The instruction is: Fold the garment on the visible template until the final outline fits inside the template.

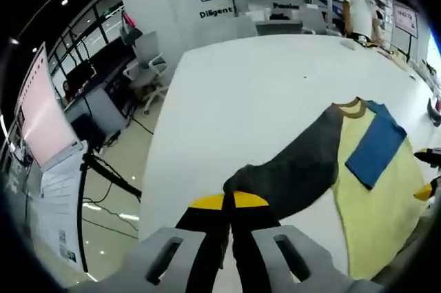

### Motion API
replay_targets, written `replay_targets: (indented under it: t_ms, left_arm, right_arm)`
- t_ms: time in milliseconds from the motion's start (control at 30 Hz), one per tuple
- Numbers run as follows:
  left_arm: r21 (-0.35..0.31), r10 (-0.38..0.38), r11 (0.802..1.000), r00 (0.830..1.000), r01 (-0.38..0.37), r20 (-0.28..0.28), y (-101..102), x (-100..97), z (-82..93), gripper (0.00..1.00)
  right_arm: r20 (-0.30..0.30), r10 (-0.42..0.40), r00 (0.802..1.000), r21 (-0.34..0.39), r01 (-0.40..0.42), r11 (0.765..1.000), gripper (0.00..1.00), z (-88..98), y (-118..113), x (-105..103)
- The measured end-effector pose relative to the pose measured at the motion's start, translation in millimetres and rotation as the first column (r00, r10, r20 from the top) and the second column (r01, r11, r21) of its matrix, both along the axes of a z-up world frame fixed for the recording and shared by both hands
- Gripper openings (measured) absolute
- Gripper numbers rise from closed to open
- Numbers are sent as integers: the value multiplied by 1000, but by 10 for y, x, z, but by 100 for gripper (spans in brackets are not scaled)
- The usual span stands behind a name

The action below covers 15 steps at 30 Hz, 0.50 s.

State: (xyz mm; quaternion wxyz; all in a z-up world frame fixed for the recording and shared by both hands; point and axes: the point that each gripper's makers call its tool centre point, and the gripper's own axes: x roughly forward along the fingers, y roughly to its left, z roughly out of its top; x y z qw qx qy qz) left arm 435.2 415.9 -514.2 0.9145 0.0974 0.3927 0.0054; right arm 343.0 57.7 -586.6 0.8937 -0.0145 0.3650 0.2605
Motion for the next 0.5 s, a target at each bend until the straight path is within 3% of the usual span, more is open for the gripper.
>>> replay_targets:
  t_ms: [167, 300, 500]
  left_arm:
    - [-109, -56, 992, 998, 56, 9, -456, 112, 74, 2]
    - [-150, -141, 979, 990, 139, 1, -843, 166, 84, 2]
    - [-221, -207, 954, 978, 202, 5, -1349, 264, 110, 2]
  right_arm:
    - [7, -1, 1000, 5, 1, 1000, 83, 29, -11, -5]
    - [10, -3, 1000, 6, 3, 1000, 84, 35, -26, -13]
    - [6, -6, 1000, 9, 6, 1000, 84, 25, -52, -36]
